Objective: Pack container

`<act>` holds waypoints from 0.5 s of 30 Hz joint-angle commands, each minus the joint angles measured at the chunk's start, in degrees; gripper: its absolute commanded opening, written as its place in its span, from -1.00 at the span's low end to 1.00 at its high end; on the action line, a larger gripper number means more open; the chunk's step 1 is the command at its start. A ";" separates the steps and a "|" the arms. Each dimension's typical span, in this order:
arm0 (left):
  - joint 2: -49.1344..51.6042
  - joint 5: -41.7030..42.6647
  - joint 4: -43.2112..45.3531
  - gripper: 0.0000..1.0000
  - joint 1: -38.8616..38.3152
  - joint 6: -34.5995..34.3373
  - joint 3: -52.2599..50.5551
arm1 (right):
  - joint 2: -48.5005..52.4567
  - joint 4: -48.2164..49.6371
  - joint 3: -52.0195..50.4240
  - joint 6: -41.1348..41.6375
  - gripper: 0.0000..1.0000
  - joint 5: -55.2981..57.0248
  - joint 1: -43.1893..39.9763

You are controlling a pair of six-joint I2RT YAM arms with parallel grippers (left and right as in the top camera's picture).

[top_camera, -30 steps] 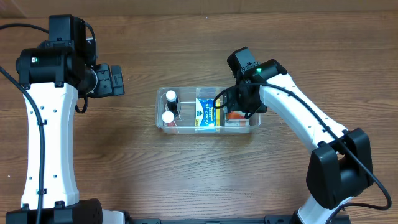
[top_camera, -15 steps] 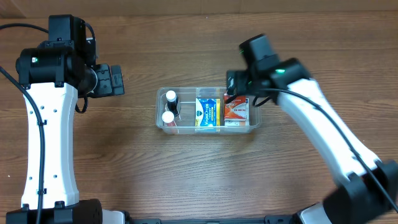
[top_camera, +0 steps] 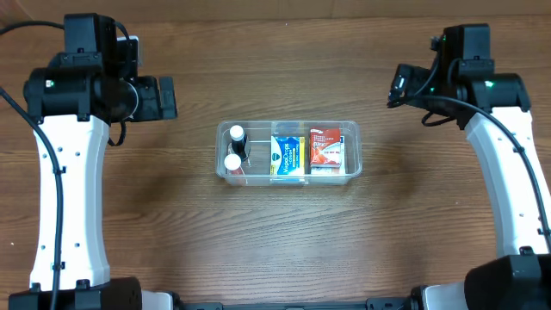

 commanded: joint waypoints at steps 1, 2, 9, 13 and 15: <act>-9.11 -0.04 4.00 1.00 -2.67 1.64 -8.13 | -9.38 1.42 -2.99 1.25 1.00 5.09 2.10; -12.52 -0.09 5.77 1.00 -3.10 1.49 -11.80 | -11.98 2.19 -4.87 2.16 1.00 6.23 2.62; -38.53 0.11 13.51 1.00 -3.39 0.74 -36.22 | -32.61 5.70 -23.80 4.96 1.00 6.03 5.60; -51.49 0.37 13.70 1.00 -3.39 -1.81 -44.61 | -45.55 3.82 -34.10 4.96 1.00 6.01 6.51; -53.70 0.59 13.60 1.00 -3.39 -2.82 -45.75 | -48.81 2.25 -36.00 4.96 1.00 5.99 6.51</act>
